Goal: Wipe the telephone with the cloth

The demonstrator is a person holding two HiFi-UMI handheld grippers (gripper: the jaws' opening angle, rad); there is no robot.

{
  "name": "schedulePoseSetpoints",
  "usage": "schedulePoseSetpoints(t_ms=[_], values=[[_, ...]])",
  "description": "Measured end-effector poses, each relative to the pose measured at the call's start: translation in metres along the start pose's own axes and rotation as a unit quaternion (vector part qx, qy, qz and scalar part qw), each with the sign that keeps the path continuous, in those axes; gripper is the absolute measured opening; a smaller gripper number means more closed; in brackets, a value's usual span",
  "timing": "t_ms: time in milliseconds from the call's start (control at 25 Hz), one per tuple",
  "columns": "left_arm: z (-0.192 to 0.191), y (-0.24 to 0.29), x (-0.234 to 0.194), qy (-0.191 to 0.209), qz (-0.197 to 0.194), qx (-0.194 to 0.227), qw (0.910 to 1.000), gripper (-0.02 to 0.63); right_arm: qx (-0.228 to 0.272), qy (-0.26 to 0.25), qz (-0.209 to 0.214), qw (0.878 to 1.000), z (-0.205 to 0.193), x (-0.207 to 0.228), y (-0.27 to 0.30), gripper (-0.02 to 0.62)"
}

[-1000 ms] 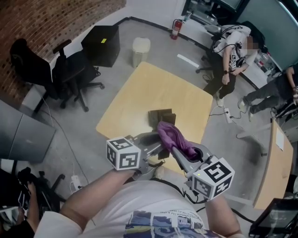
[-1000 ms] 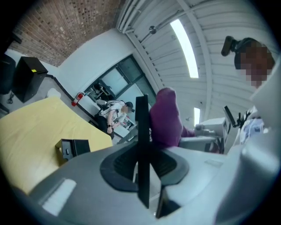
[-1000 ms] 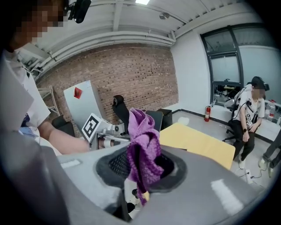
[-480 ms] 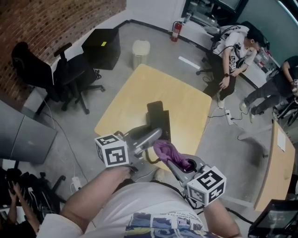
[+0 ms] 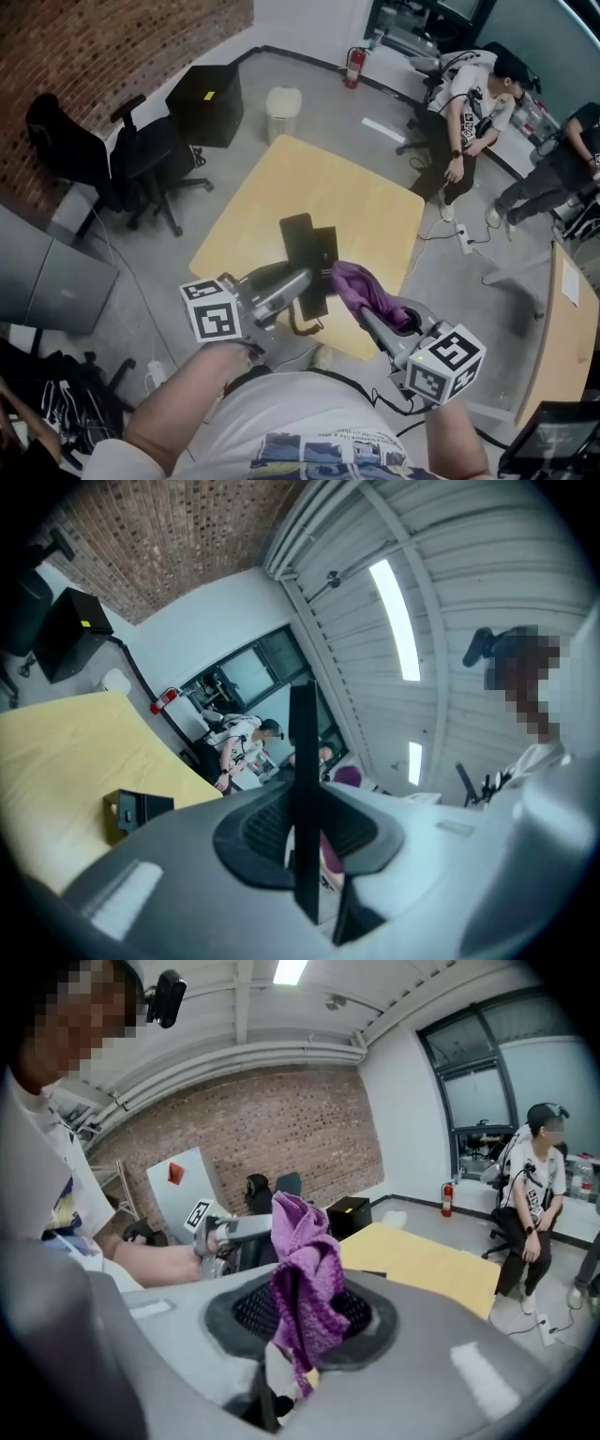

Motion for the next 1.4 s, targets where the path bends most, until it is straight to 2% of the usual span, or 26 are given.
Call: schedulePoseSetpoints(t_ms=[200,400,680,880,1200,1400], values=[[-0.015,0.002,0.006,-0.013,-0.044,-0.031,0.9985,0.086,0.059,0.016,-0.004,0.998,0.032,0.013,0.008,0.086],[-0.029,0.002,0.014,-0.023,-0.06,-0.047,0.9968,0.086,0.088,0.033,0.025,0.995,0.048,0.014,0.018,0.086],[-0.029,0.008,0.009,-0.024,-0.054,-0.037,0.9976,0.086,0.055,0.041,0.067,0.995,0.032,0.013,0.029,0.086],[-0.019,0.002,0.003,-0.008,-0.043,-0.03,0.9986,0.086,0.033,0.046,0.081,0.995,0.017,0.01,0.036,0.086],[-0.003,-0.003,-0.005,-0.021,-0.06,0.001,0.998,0.086,-0.005,0.052,0.1,0.994,-0.02,0.005,0.036,0.086],[0.002,-0.004,-0.009,-0.031,-0.077,-0.007,0.9965,0.086,-0.022,0.044,0.095,0.994,-0.03,0.009,0.036,0.086]])
Point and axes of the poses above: the fingertips, and each gripper's own axes: y forward along the fingers, x to its right, z out of its top, the point moved 8 cm from there along -y, backward along the fingers
